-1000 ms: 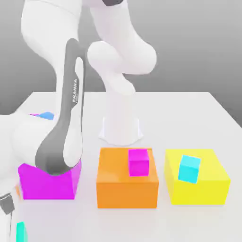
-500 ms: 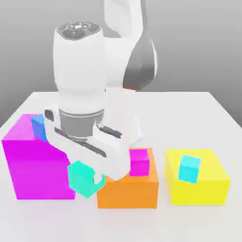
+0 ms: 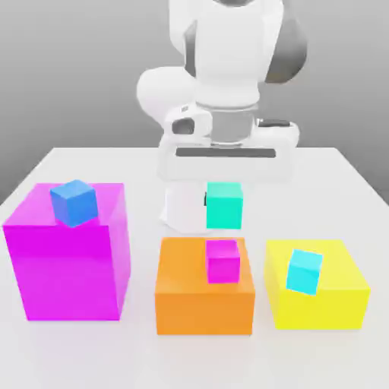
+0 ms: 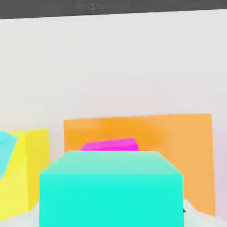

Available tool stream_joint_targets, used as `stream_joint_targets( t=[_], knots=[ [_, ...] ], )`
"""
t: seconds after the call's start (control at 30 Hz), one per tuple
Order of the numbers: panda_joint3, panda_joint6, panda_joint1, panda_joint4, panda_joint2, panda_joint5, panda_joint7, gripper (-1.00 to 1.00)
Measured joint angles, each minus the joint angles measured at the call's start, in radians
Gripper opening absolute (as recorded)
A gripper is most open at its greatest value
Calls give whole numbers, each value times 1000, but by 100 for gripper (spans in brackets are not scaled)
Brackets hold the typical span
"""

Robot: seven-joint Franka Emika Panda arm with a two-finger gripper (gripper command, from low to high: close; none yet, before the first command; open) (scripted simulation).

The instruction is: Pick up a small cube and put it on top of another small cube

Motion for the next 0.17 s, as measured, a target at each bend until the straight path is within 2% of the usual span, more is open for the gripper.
stream_joint_targets(
  t=[0.03,0.07,0.17],
  knots=[
    [3,41,-1,-13,29,0,-1,-100],
    [6,82,-2,-25,57,1,-1,100],
    [6,82,-2,-25,57,1,-1,100]
  ],
)
